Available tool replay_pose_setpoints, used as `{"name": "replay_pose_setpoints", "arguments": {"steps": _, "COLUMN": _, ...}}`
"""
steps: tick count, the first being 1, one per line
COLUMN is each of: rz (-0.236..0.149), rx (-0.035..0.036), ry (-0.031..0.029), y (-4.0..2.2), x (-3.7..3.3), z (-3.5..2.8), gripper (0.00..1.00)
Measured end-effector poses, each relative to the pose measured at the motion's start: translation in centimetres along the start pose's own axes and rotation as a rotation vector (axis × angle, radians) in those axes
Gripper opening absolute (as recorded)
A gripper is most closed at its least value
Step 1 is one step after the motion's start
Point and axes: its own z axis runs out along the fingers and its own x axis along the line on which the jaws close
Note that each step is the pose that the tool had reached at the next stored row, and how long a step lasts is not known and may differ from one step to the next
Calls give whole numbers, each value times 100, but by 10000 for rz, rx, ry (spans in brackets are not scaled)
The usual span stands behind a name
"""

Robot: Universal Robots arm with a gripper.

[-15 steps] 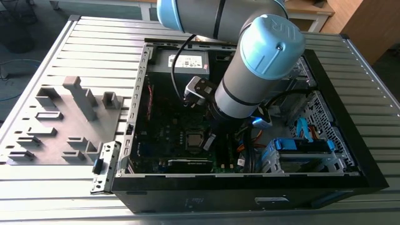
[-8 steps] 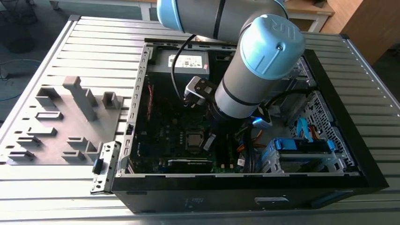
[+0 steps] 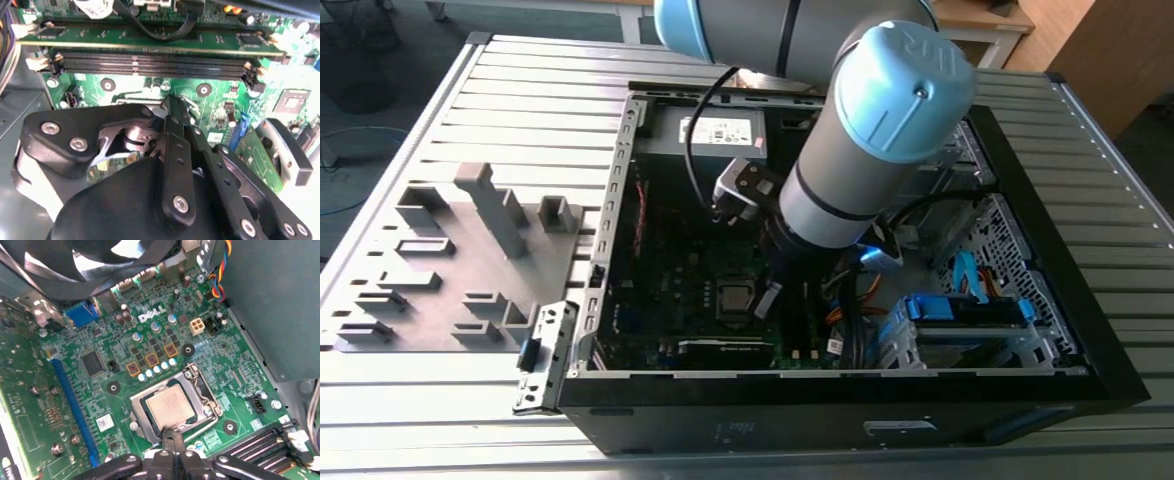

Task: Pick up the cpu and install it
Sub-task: 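Install the first cpu locking lever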

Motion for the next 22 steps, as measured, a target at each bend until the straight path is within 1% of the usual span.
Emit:
{"name": "replay_pose_setpoints", "arguments": {"steps": 3, "rz": -1, "rx": 1, "ry": 2, "y": 4, "x": 1, "z": -29, "gripper": 11}}
{"name": "replay_pose_setpoints", "arguments": {"steps": 10, "rz": -15, "rx": 1, "ry": 6, "y": 6, "x": 2, "z": -39, "gripper": 11}}
{"name": "replay_pose_setpoints", "arguments": {"steps": 13, "rz": -36, "rx": 5, "ry": 14, "y": -1, "x": 13, "z": -36, "gripper": 11}}
{"name": "replay_pose_setpoints", "arguments": {"steps": 17, "rz": -61, "rx": 17, "ry": 38, "y": -11, "x": 33, "z": -35, "gripper": 11}}
{"name": "replay_pose_setpoints", "arguments": {"steps": 22, "rz": -128, "rx": 22, "ry": 53, "y": -20, "x": 30, "z": 2, "gripper": 11}}
